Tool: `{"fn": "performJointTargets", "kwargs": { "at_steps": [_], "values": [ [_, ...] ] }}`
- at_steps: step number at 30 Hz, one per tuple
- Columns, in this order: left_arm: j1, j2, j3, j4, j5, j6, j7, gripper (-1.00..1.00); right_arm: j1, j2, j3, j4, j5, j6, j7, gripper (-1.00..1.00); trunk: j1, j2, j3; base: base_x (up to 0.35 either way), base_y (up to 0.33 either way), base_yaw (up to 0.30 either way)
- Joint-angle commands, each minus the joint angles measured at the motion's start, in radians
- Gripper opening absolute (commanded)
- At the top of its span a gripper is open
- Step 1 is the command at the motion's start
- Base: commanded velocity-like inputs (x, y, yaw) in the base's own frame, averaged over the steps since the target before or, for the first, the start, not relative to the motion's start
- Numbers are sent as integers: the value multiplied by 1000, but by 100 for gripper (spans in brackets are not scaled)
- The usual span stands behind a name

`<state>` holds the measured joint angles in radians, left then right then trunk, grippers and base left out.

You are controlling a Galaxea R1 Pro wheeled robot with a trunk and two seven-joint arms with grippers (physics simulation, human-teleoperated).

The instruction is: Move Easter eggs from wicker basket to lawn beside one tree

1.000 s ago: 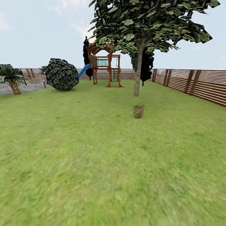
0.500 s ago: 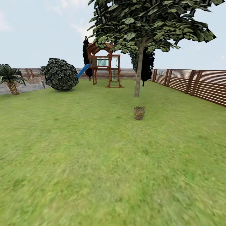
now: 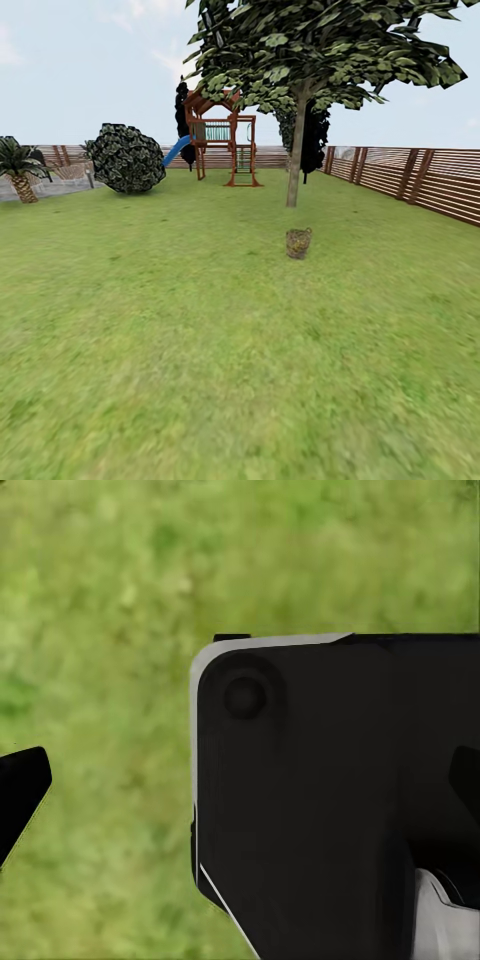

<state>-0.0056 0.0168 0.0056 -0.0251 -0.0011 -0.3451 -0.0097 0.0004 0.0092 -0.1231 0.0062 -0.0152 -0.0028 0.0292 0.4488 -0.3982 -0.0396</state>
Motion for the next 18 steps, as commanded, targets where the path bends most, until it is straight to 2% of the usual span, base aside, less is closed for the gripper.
{"fn": "performJointTargets", "kwargs": {
  "at_steps": [1,18],
  "values": [
    [-1,0,1,1,0,-3,-1,100,0,0,-7,0,-2,0,3,100,1,-2,-2,336,0,0],
    [-1,0,1,1,0,-3,-1,100,0,0,-7,0,-2,0,2,100,1,-2,-2,336,0,0]
  ]
}}
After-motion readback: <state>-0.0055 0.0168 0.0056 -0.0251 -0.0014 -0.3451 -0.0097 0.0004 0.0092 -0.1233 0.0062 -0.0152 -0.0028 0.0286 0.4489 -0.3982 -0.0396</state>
